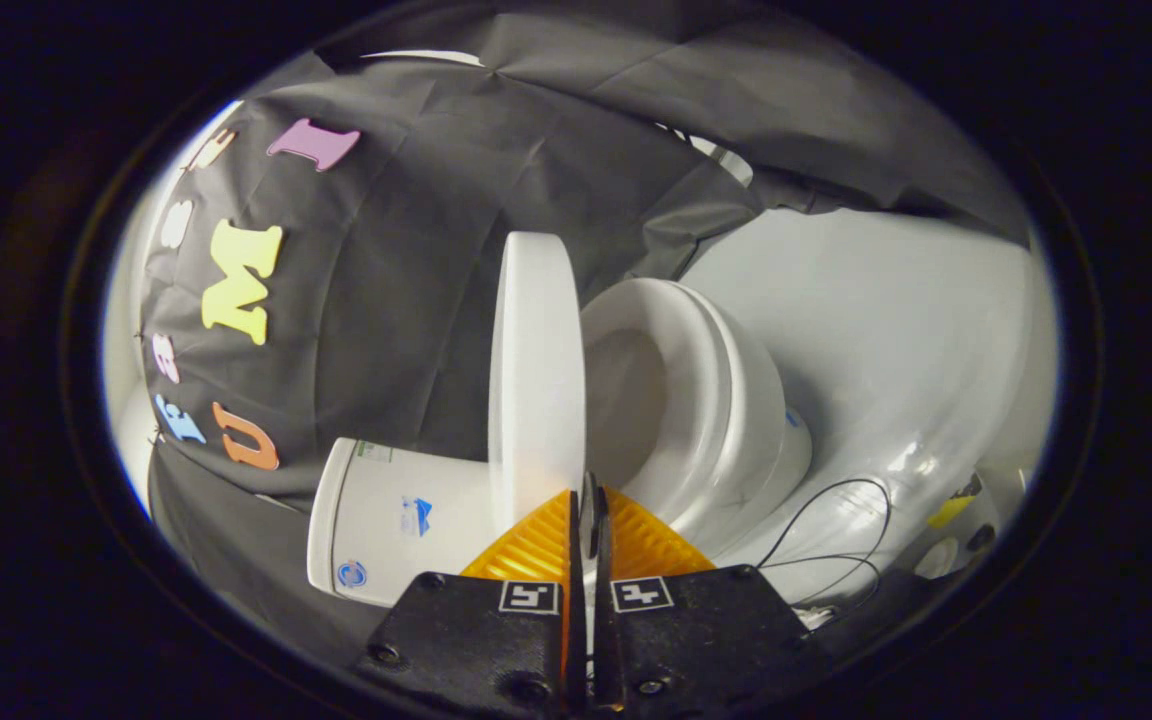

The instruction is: Open the toilet lid.

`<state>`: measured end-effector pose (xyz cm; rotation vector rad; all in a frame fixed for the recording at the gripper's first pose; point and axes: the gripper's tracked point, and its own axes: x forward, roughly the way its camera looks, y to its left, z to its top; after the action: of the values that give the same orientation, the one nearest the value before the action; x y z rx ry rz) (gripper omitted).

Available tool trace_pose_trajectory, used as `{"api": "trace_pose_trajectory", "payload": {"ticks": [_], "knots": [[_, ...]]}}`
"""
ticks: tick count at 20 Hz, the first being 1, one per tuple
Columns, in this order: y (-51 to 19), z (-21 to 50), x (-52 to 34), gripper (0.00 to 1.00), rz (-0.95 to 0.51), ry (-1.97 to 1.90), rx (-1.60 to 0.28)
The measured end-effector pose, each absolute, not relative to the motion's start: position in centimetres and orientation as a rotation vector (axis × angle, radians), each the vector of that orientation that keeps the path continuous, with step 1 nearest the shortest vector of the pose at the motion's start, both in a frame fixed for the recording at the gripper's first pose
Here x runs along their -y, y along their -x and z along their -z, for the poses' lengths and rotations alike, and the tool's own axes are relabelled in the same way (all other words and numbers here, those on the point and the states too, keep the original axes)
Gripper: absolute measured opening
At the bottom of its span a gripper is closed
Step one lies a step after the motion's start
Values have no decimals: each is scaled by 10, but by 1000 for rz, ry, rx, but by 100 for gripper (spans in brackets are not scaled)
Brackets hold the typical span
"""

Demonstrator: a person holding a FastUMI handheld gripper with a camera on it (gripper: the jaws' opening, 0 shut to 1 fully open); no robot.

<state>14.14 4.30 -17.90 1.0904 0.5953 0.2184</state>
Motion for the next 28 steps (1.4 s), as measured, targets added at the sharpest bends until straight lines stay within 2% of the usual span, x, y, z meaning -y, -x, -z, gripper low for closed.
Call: {"api": "trace_pose_trajectory", "payload": {"ticks": [28], "knots": [[-128,118,-68,6,-200,-971,-538]]}}
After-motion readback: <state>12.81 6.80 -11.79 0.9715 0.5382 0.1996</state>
